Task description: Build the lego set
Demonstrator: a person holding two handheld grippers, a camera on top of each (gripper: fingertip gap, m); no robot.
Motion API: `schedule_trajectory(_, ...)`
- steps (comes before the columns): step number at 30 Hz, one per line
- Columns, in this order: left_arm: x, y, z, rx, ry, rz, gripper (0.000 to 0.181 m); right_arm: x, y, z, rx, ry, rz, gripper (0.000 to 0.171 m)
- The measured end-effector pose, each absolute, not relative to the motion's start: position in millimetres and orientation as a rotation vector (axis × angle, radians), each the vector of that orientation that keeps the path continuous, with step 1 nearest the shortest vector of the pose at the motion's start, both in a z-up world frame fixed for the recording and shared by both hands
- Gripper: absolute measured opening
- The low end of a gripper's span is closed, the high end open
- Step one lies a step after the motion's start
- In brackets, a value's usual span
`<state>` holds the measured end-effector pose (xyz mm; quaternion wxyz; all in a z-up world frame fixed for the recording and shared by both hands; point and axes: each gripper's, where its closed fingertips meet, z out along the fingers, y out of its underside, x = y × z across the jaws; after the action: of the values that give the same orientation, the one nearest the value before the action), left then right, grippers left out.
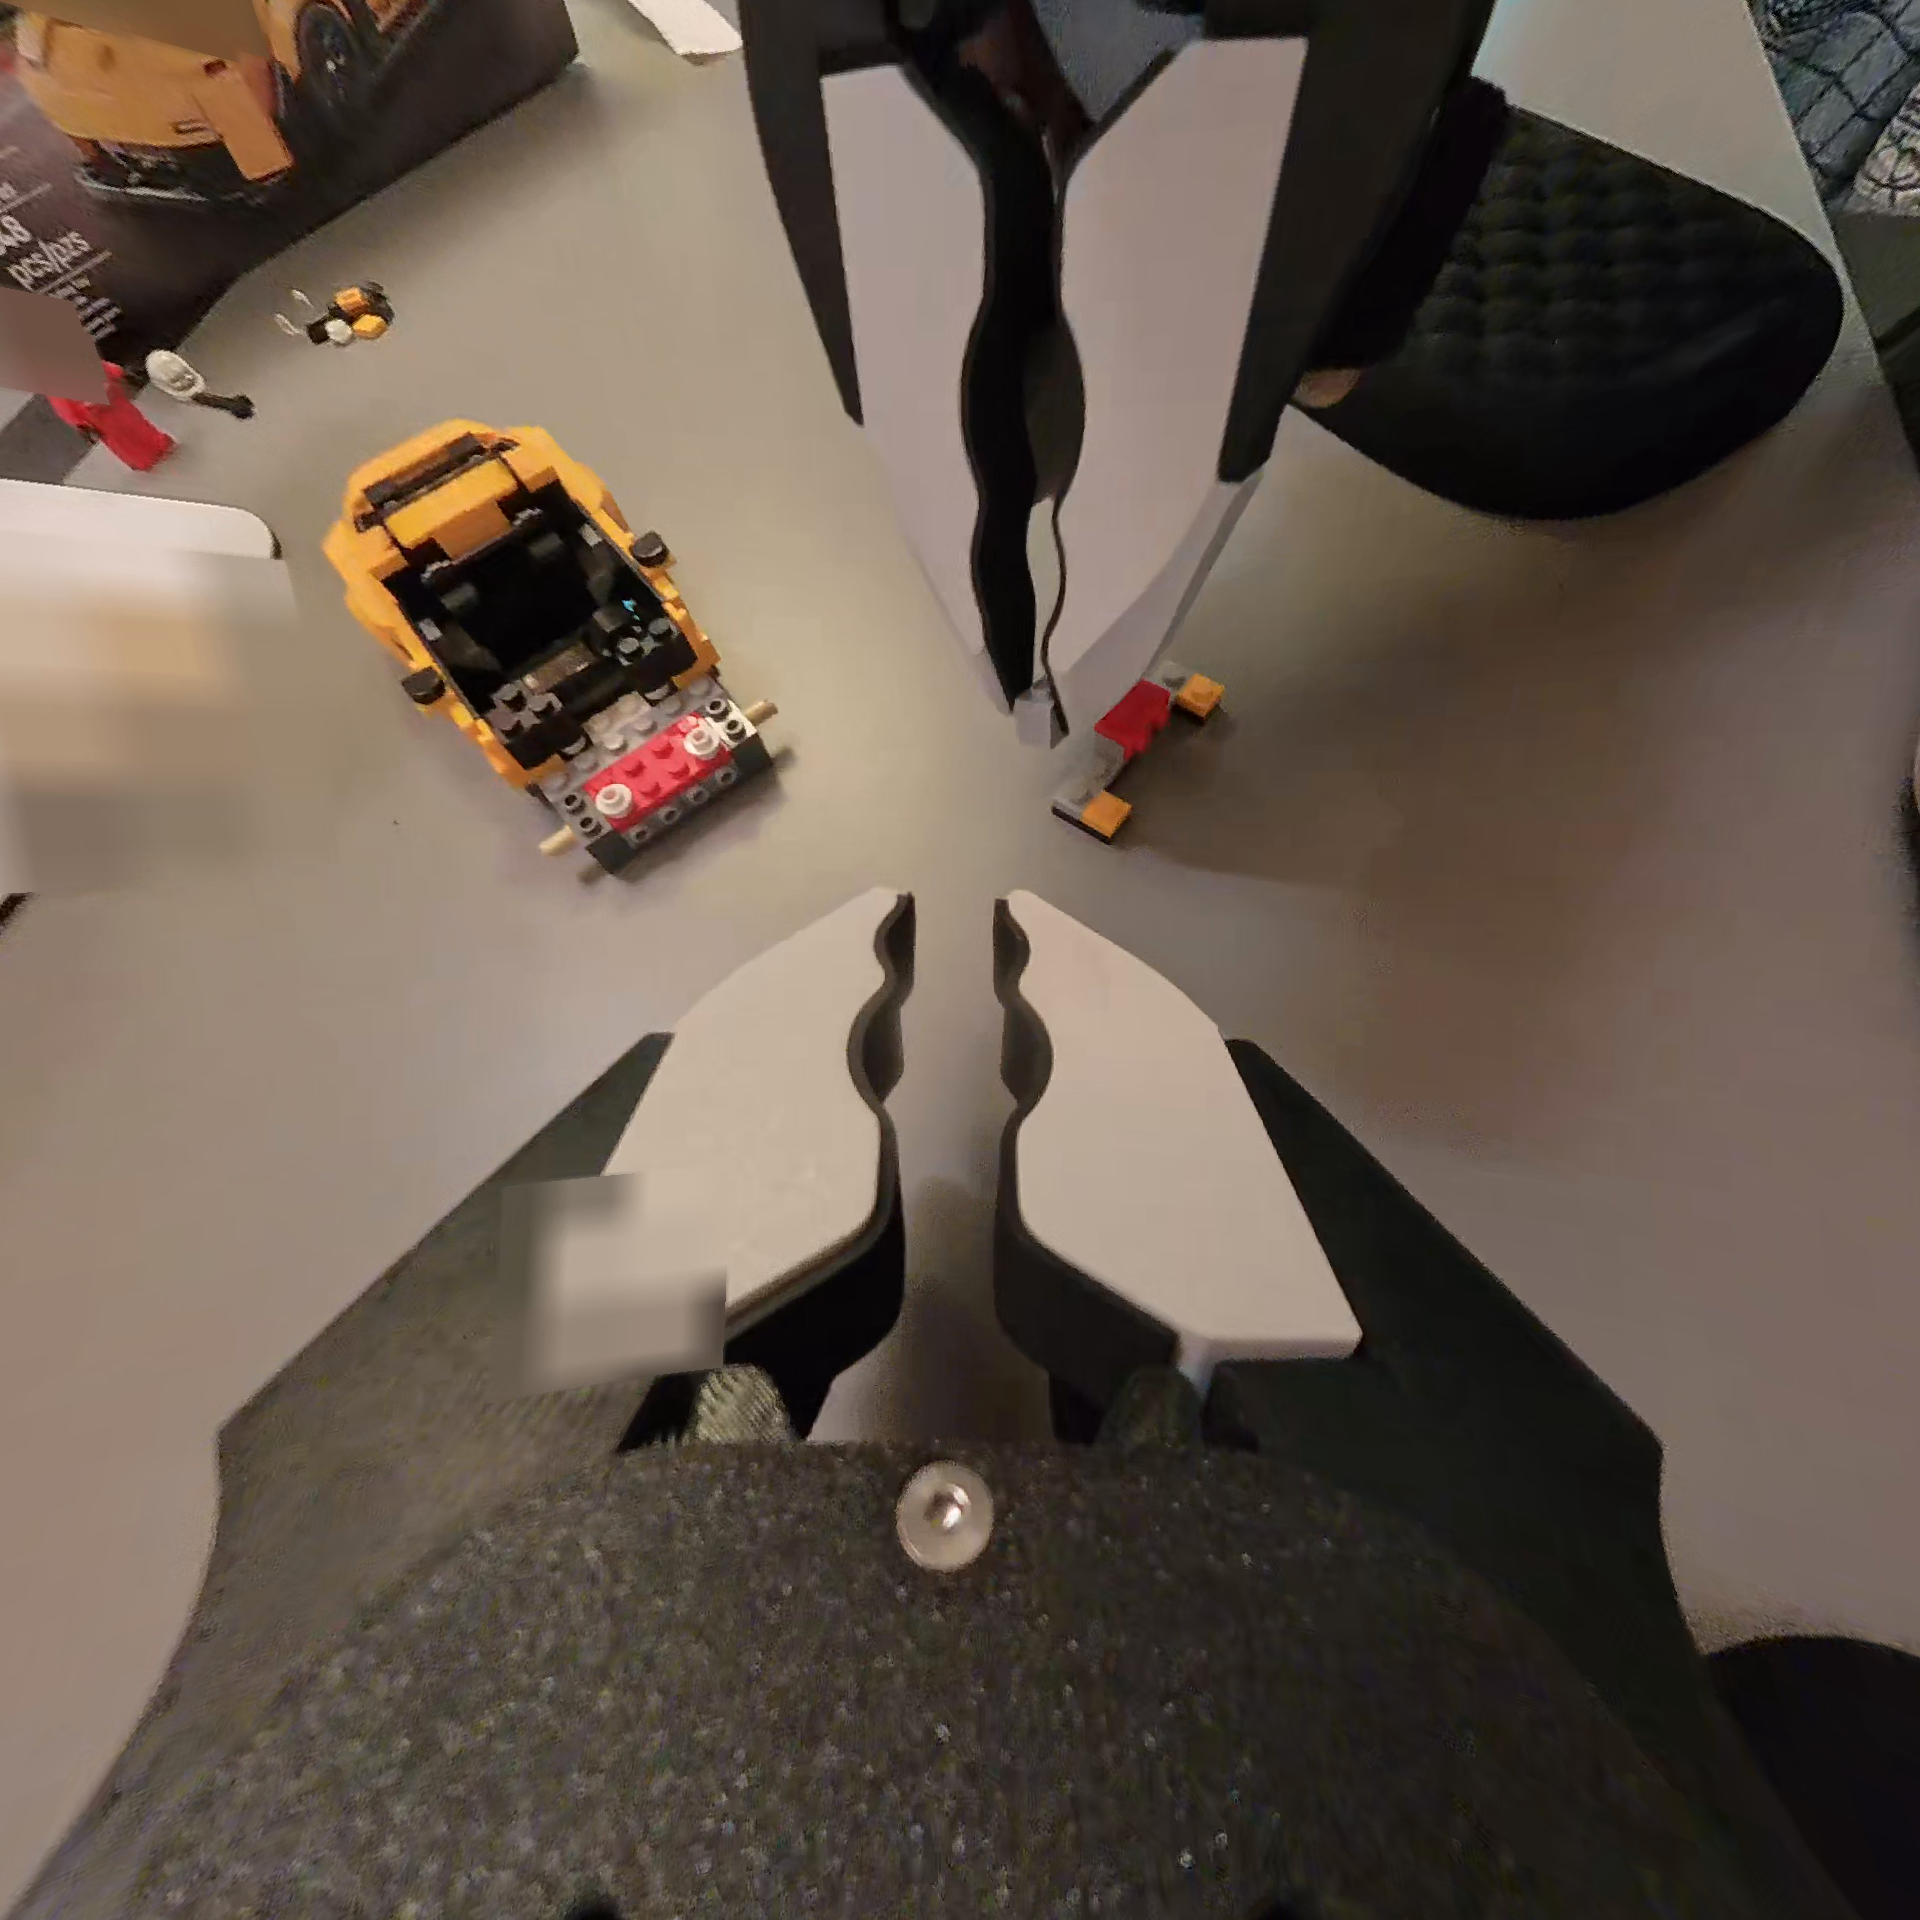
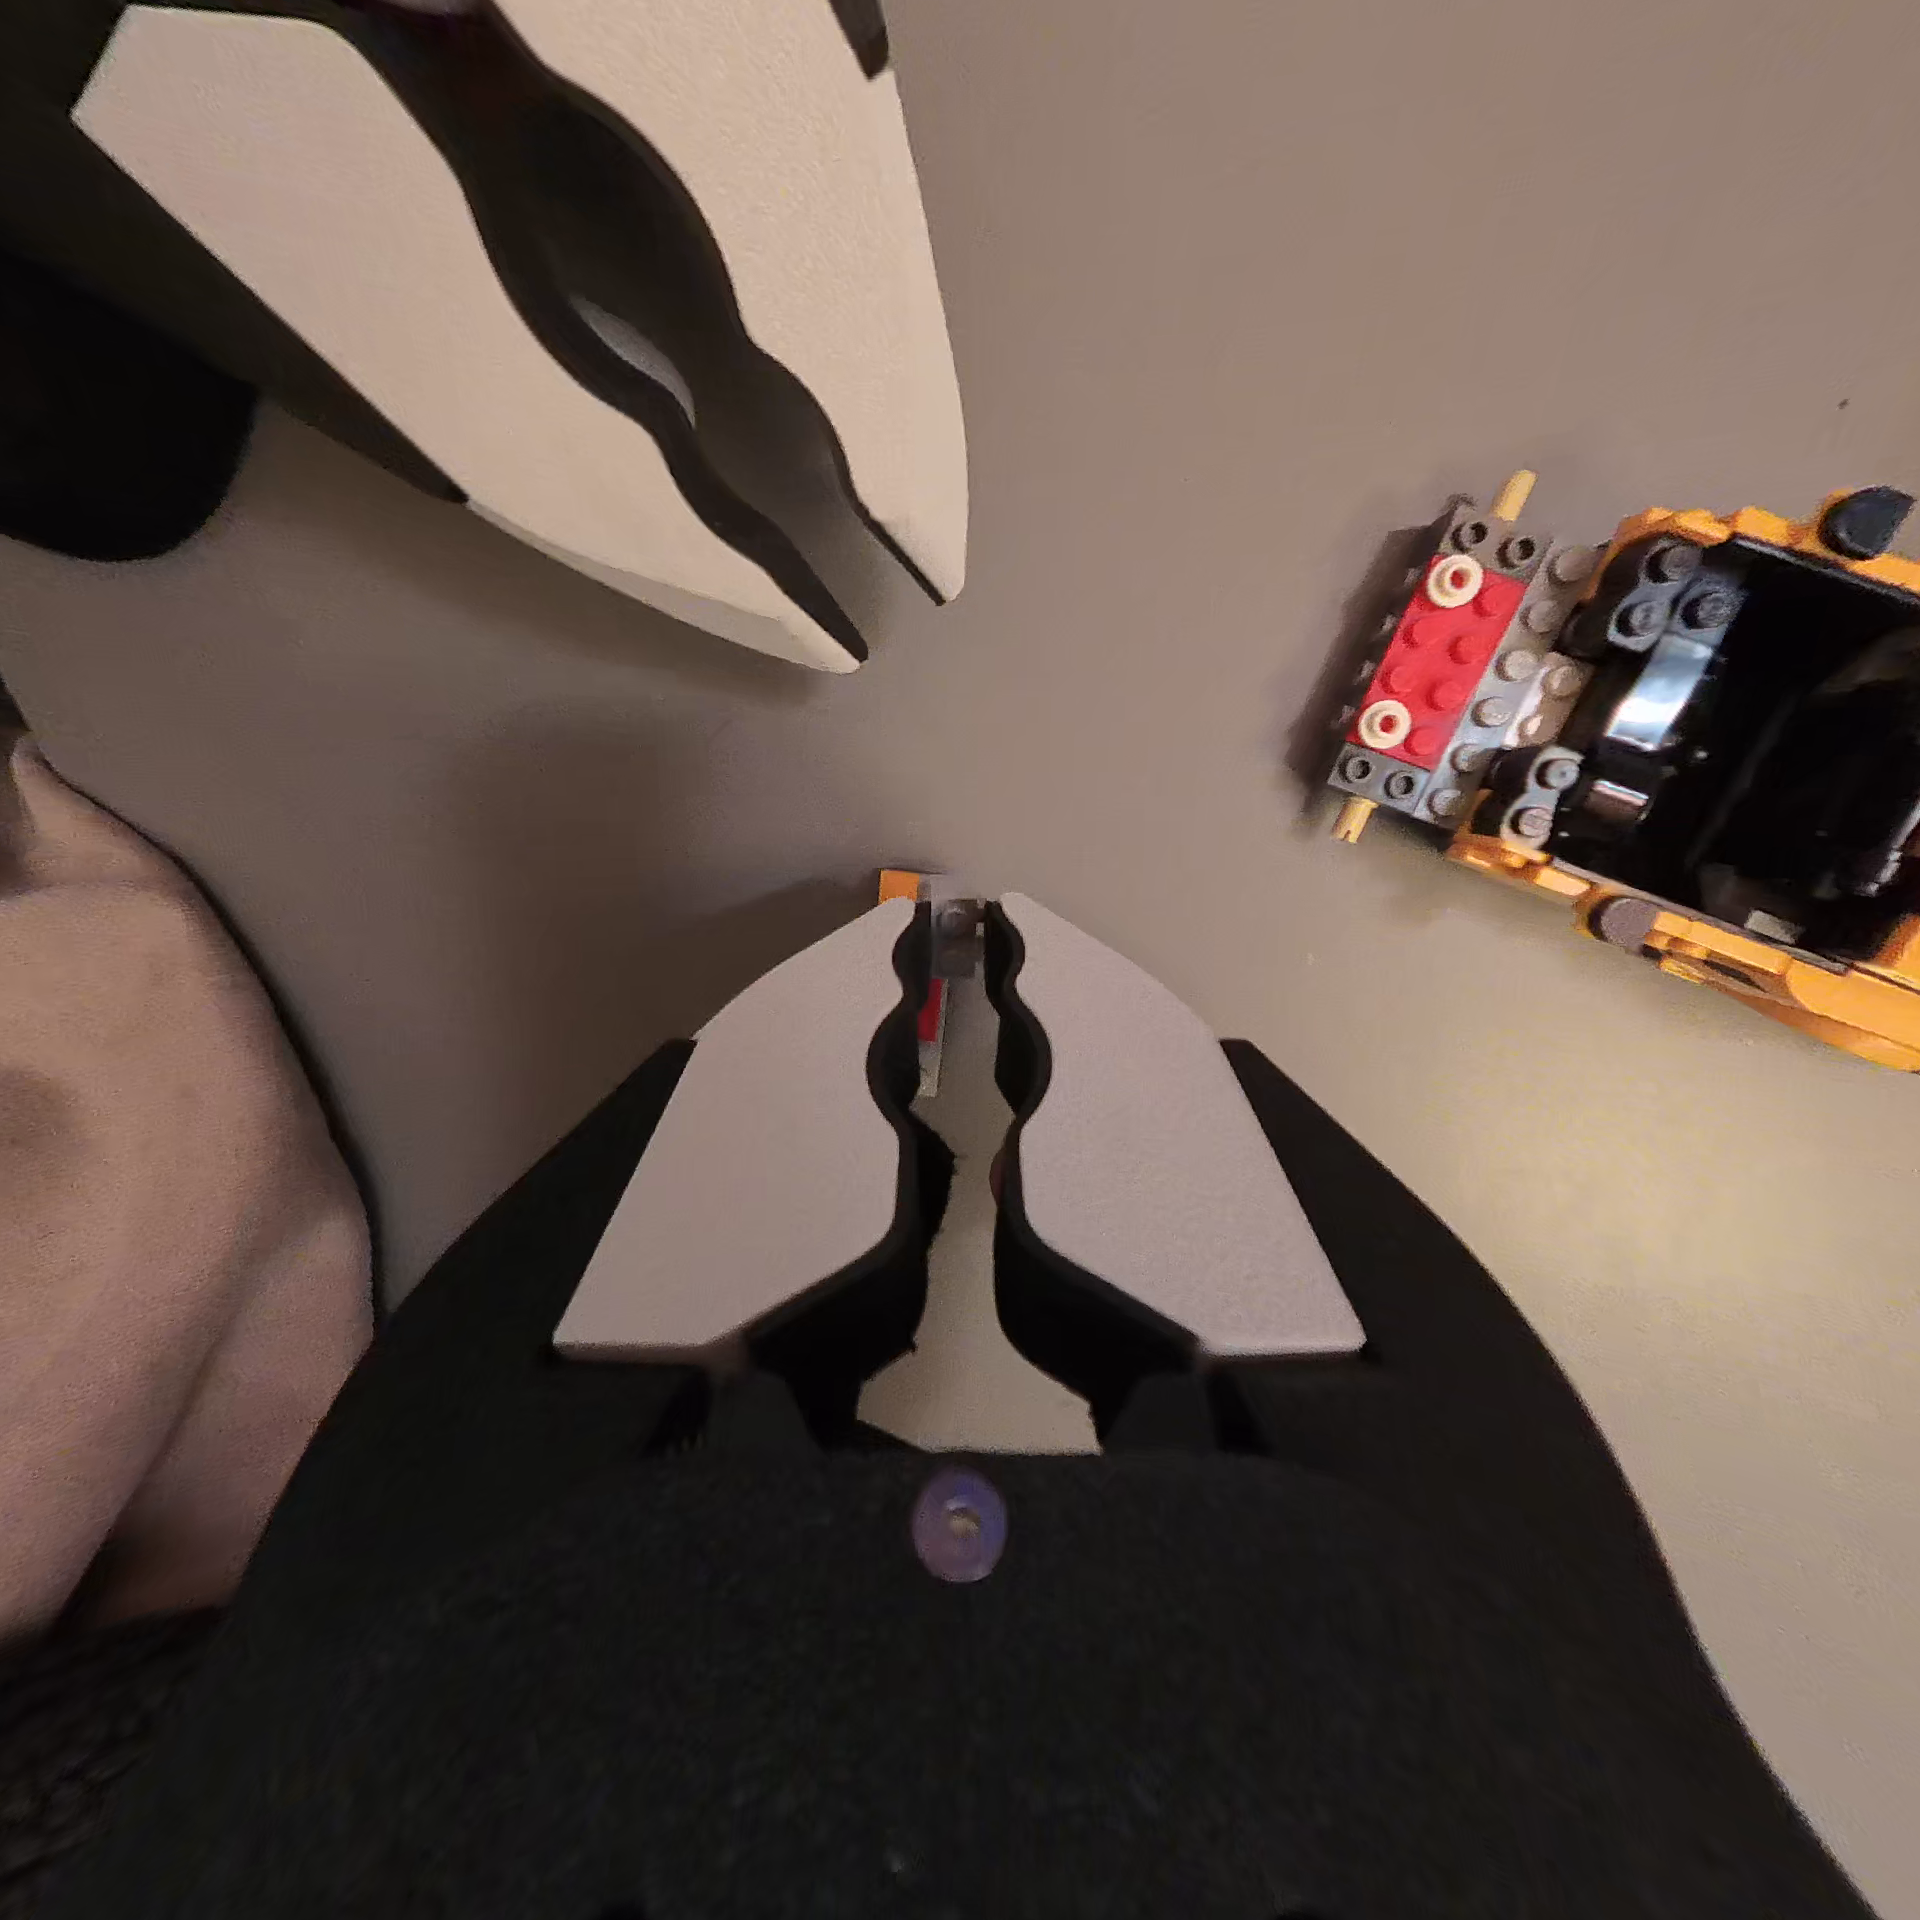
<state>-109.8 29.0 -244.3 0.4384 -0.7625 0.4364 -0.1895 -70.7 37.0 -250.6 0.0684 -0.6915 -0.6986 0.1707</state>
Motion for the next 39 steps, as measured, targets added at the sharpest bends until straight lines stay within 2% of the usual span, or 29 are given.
schedule_trajectory(18, -106, 19, -253, -1.916, 1.136, -0.447, 0.013, -63, 28, -266, -2.189, -2.148, 0.311, 0.009)
schedule_trajectory(39, -104, 17, -255, -1.921, 1.151, -0.456, 0.013, -62, 29, -267, -2.179, -2.148, 0.294, 0.014)
